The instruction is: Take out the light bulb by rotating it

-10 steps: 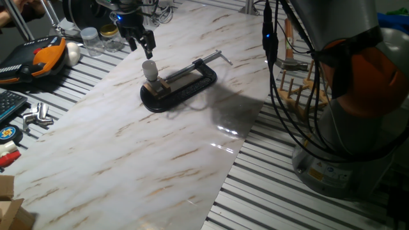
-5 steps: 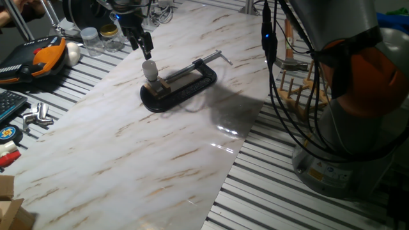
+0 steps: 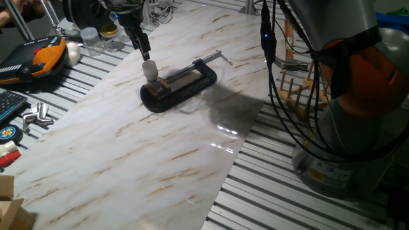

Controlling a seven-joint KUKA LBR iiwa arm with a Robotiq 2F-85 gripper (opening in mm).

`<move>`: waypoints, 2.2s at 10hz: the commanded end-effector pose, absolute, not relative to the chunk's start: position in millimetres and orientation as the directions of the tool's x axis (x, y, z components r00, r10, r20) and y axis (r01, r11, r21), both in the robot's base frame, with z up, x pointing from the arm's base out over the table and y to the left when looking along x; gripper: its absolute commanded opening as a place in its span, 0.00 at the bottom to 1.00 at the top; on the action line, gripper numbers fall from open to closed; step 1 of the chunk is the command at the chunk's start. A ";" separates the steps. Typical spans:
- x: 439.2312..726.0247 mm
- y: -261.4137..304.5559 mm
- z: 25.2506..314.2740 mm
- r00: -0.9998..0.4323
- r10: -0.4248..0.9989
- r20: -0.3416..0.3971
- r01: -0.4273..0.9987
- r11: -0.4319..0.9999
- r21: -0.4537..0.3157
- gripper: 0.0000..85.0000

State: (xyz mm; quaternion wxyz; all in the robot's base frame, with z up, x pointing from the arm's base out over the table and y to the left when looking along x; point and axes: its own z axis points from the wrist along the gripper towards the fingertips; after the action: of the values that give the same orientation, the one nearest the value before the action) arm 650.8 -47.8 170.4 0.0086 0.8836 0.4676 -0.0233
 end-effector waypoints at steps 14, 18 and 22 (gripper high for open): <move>647.3 -47.3 150.8 0.847 0.530 -0.039 0.530 -0.848 -0.017 0.80; 644.7 -47.8 140.3 0.846 0.532 -0.034 0.533 -0.846 -0.005 0.80; 641.4 -49.6 129.4 0.845 0.534 -0.031 0.534 -0.846 -0.001 0.80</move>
State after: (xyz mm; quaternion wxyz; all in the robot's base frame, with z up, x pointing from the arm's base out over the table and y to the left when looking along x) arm 641.1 -49.7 129.5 0.0030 0.9605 0.2780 -0.0157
